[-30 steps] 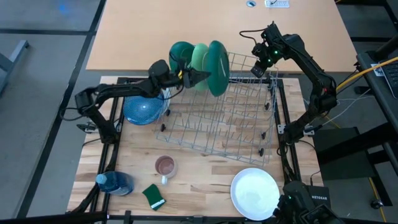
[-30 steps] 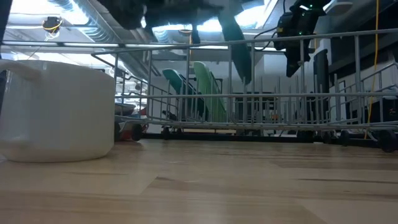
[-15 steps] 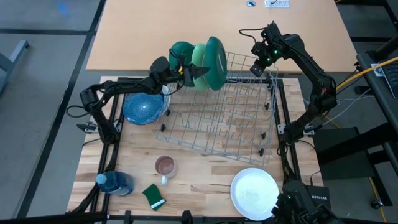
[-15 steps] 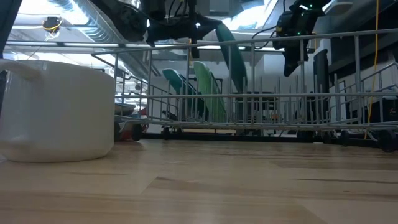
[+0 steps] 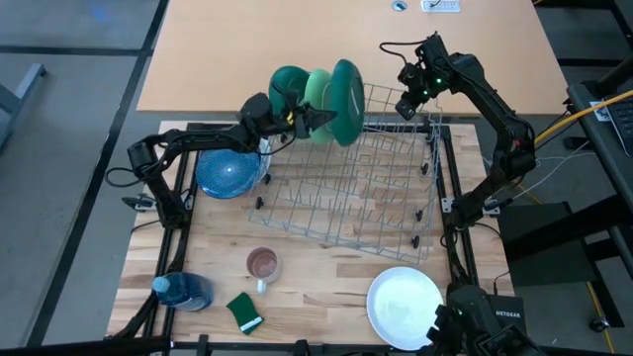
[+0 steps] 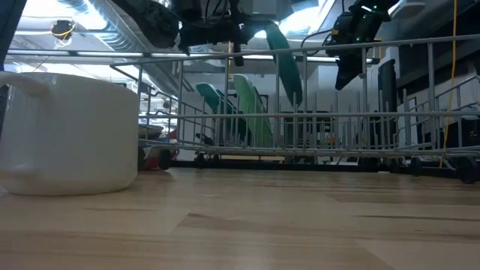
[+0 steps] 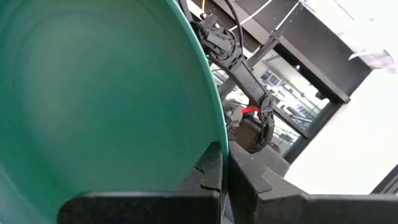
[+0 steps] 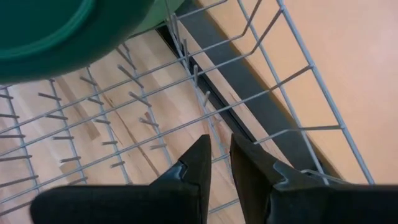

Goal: Sort dishes
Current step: Put the green plate into the dishwasher rack

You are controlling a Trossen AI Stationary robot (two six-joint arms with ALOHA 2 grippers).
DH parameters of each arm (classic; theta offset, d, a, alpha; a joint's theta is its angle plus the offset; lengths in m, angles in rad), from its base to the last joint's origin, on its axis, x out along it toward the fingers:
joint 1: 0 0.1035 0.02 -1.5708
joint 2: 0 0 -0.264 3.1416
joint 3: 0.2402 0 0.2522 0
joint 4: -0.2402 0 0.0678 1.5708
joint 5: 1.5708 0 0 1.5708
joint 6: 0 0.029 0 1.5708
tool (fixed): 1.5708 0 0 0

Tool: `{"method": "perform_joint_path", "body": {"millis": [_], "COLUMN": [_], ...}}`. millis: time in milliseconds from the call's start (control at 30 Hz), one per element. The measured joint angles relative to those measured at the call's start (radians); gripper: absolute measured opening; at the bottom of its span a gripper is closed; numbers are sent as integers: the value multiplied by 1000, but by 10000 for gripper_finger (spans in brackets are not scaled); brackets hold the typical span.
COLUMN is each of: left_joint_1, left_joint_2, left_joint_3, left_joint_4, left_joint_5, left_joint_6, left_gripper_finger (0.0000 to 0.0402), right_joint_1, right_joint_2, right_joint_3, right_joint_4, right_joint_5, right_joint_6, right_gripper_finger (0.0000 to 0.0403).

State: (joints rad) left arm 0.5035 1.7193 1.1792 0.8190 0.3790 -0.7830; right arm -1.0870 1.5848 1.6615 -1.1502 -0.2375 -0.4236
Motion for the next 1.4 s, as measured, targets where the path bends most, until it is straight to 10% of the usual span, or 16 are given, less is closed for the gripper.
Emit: {"method": "perform_joint_path", "body": {"millis": [367, 1400], "left_joint_1": [0, 44], "left_joint_2": [105, 107], "left_joint_3": [178, 179], "left_joint_4": [-137, -289], "left_joint_5": [23, -105], "left_joint_6": [-1, -20], "left_gripper_finger": [0, 5], "right_joint_1": [0, 0], "right_joint_2": [0, 0], "right_joint_3": [0, -1], "right_joint_4": [-4, -3], "right_joint_5": [0, 0], "right_joint_6": [20, 18], "right_gripper_finger": [65, 65]}}
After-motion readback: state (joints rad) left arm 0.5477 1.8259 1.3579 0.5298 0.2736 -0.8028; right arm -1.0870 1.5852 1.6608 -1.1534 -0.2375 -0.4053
